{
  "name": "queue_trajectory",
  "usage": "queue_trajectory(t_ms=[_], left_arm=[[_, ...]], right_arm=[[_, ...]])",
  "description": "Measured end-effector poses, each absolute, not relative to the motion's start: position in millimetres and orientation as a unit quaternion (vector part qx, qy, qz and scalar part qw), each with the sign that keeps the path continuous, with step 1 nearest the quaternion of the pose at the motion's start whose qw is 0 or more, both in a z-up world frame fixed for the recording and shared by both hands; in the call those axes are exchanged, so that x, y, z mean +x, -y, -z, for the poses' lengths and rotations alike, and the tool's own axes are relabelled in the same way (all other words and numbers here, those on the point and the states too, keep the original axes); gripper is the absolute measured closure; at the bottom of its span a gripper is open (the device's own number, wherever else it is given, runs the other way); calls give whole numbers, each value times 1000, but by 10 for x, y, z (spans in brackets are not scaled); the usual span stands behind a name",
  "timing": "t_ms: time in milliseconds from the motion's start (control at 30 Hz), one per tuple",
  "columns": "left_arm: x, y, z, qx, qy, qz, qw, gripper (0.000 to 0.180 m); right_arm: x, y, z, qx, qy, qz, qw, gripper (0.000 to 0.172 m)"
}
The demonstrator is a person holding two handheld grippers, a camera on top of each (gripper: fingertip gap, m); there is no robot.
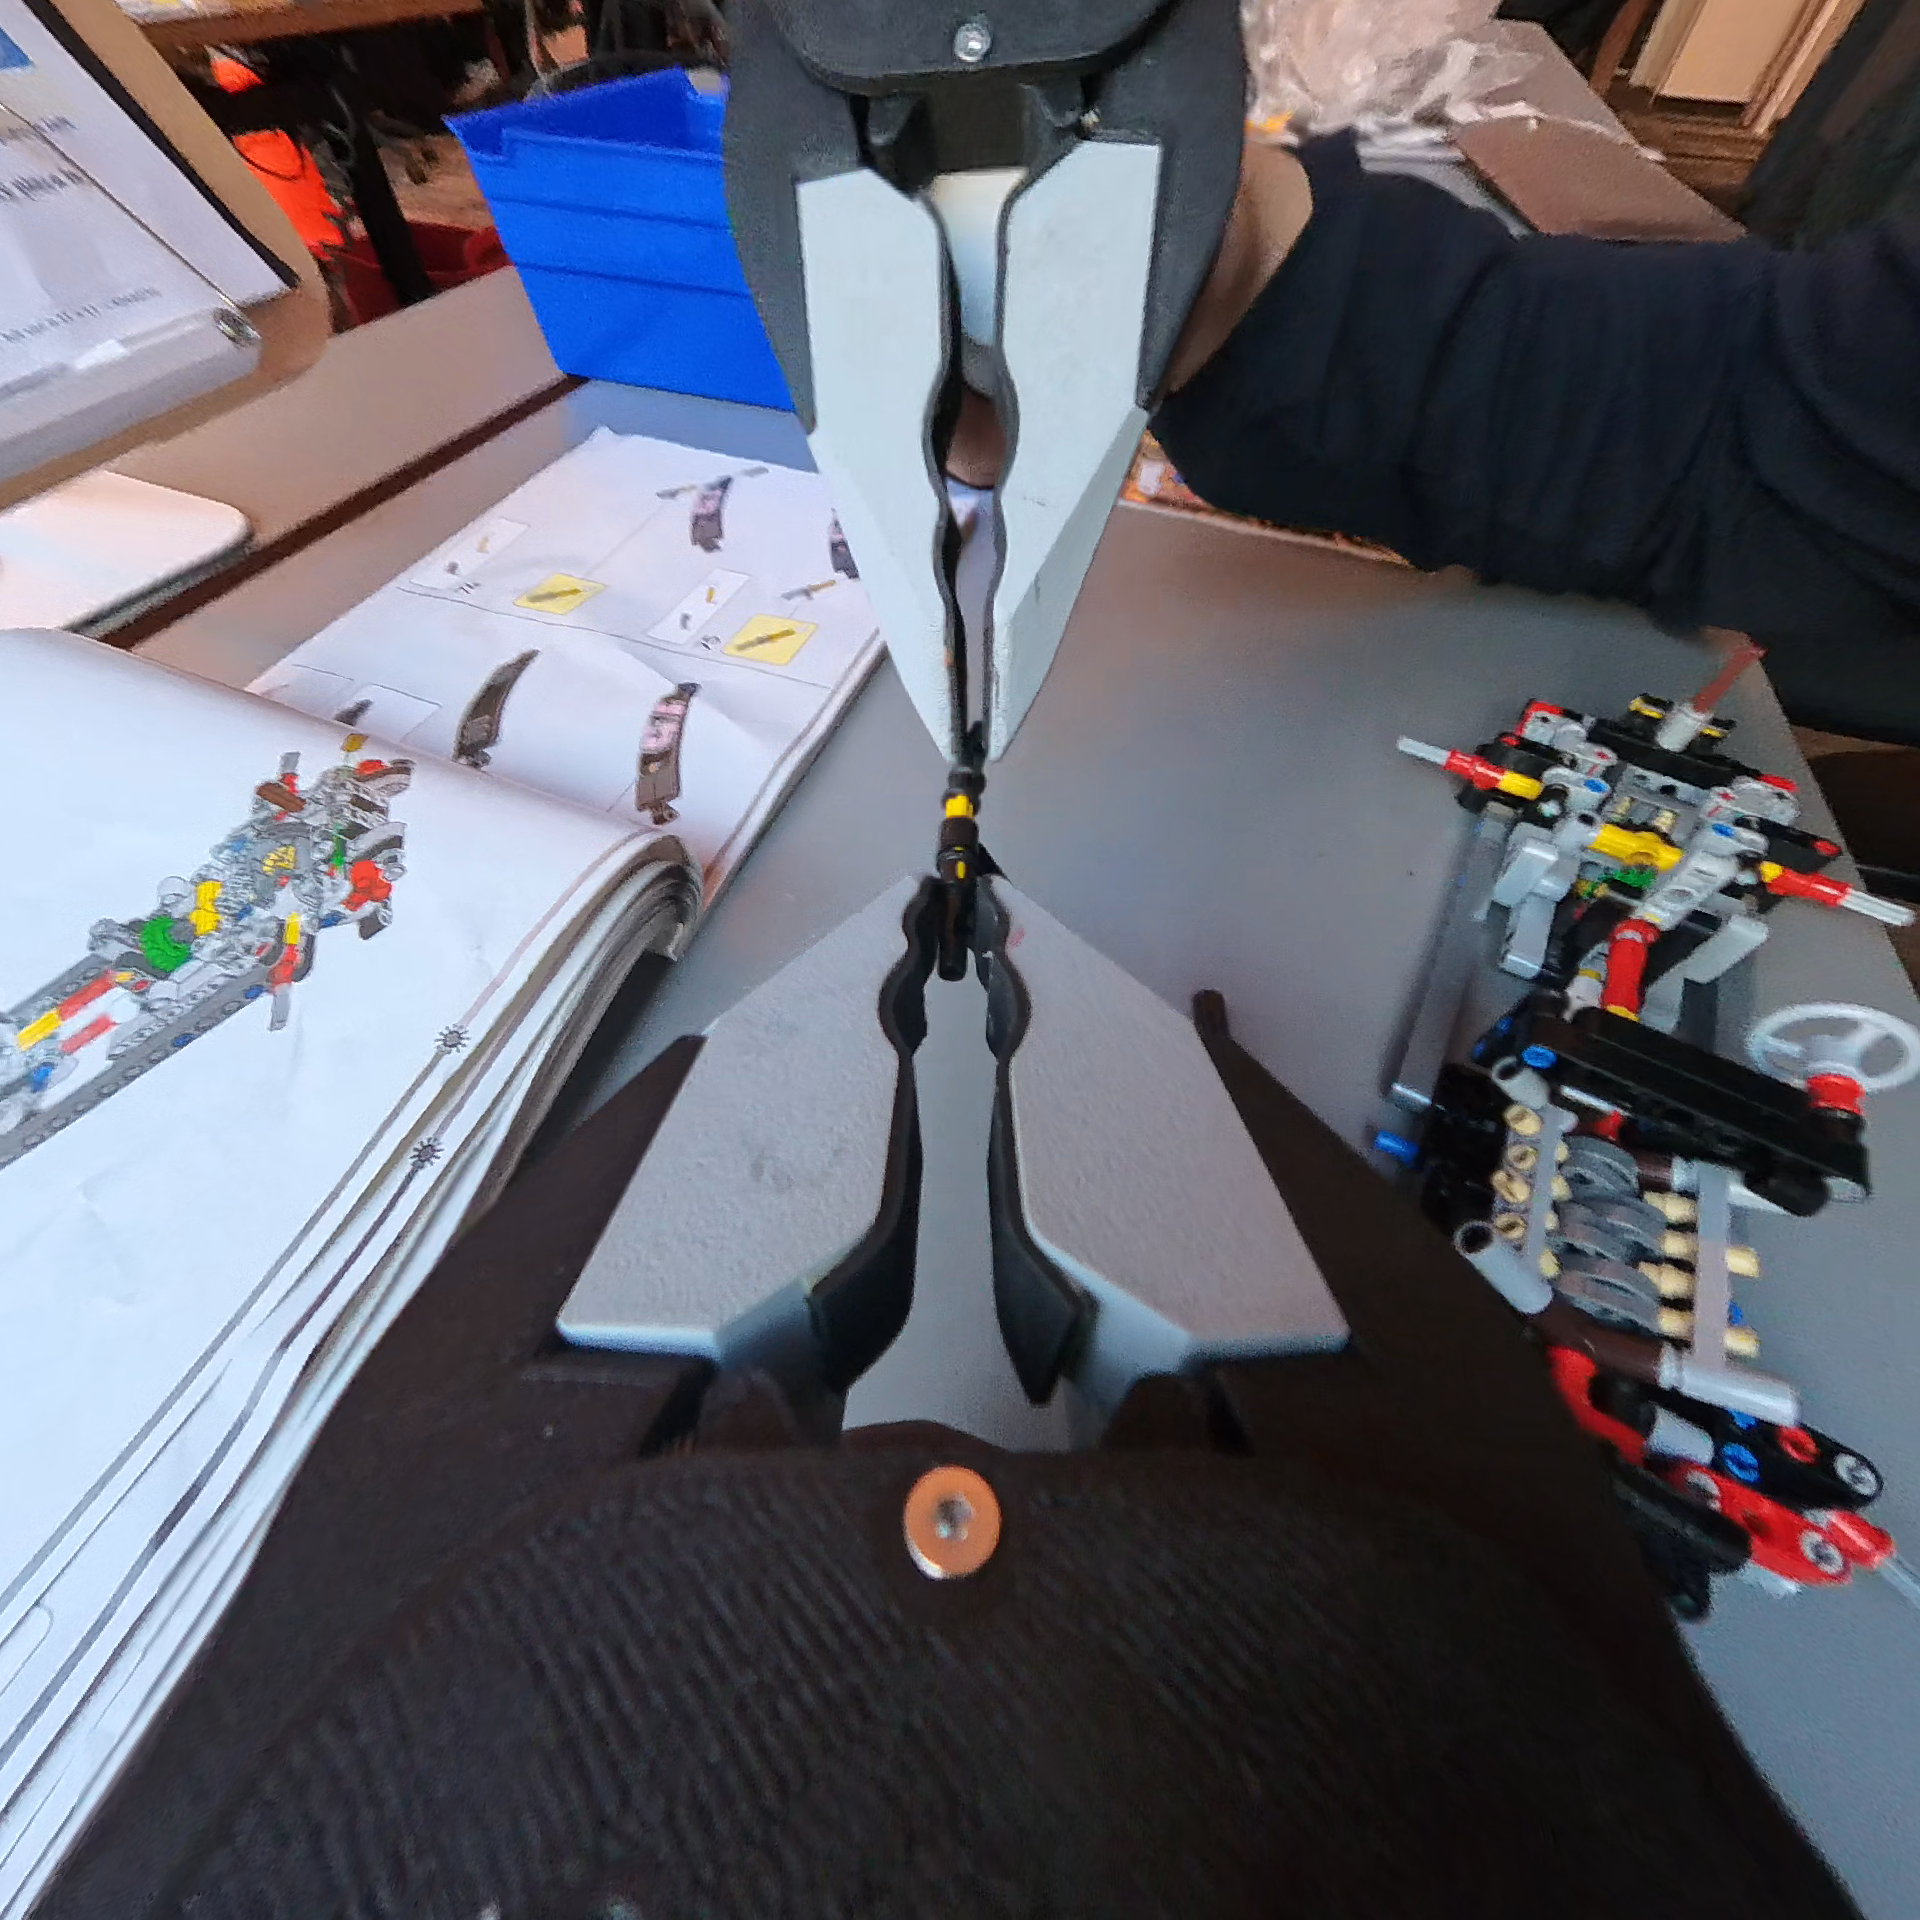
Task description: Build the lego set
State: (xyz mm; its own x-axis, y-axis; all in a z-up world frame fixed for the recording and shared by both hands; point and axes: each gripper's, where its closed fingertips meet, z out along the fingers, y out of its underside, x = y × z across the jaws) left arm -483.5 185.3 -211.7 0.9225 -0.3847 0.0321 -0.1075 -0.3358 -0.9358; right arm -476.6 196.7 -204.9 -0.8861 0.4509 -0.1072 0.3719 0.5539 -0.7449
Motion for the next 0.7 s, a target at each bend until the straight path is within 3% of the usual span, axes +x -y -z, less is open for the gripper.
queue_trajectory(t_ms=[33,267,700], left_arm=[[-4818,-1847,2151,-814,-155,135,544,176],[-4761,-1813,2361,-847,-170,178,471,176],[-4822,-1887,2524,-863,-166,295,374,177]], right_arm=[[-4754,-1964,2085,-240,877,-415,32,171],[-4724,-1938,2379,-286,860,-421,-42,171],[-4790,-2013,2558,-231,894,-377,-71,171]])
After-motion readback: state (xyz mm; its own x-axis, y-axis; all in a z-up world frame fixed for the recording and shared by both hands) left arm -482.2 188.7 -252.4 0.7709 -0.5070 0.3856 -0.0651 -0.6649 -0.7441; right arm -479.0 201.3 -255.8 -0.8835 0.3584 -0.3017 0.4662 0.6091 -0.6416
